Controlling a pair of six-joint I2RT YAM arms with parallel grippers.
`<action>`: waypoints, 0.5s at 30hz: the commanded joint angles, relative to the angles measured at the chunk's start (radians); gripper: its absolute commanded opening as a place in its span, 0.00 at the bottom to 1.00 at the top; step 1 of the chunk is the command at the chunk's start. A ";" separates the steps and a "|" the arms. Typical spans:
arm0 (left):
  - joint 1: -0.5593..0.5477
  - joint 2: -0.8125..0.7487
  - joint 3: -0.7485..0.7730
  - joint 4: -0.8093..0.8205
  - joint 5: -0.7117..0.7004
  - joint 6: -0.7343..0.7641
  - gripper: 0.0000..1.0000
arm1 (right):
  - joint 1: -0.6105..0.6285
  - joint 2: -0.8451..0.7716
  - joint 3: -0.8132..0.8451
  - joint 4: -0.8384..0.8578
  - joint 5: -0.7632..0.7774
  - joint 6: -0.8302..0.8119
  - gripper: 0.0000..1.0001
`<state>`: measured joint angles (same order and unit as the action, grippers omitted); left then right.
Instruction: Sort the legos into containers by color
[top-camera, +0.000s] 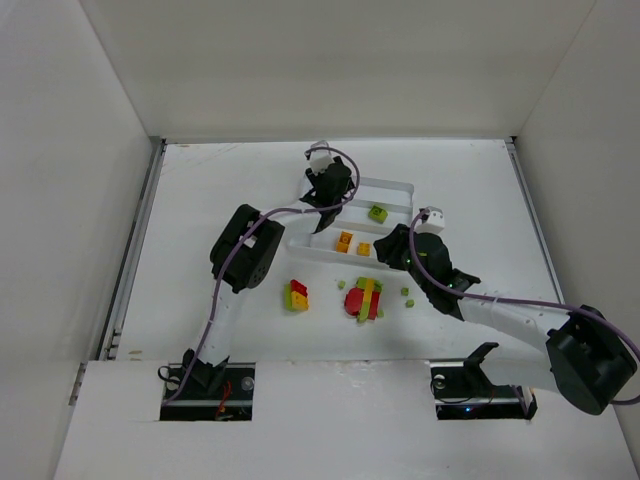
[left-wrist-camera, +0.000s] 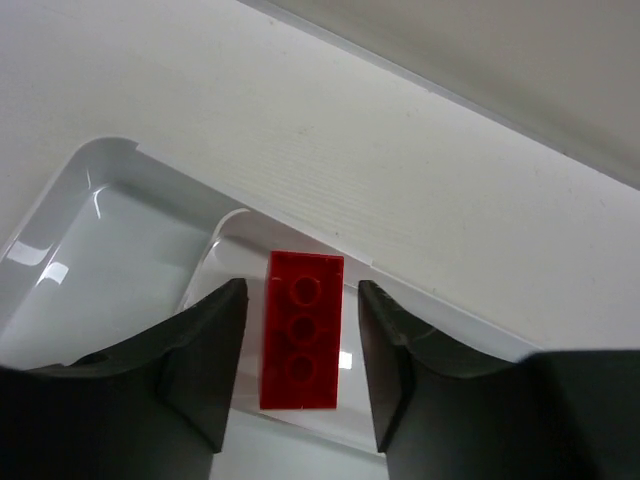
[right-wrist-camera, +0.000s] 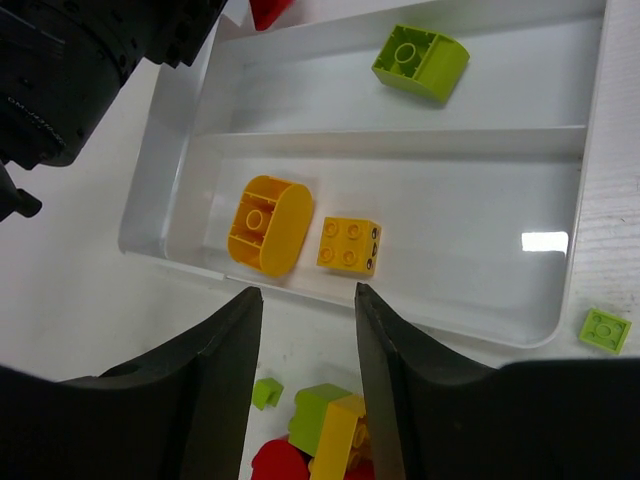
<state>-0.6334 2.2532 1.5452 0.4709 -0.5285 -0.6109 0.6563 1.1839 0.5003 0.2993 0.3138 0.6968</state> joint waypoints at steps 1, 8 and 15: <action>-0.005 -0.058 -0.008 0.029 -0.018 0.017 0.49 | 0.012 -0.020 0.011 0.047 -0.004 -0.002 0.50; 0.001 -0.162 -0.098 0.031 -0.002 0.020 0.57 | 0.019 -0.007 0.017 0.047 -0.004 -0.003 0.53; 0.024 -0.455 -0.339 0.043 0.041 0.039 0.57 | 0.108 0.057 0.075 0.047 -0.076 -0.066 0.39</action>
<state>-0.6270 1.9903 1.2819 0.4667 -0.4973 -0.5941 0.7086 1.2095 0.5106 0.2996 0.2893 0.6743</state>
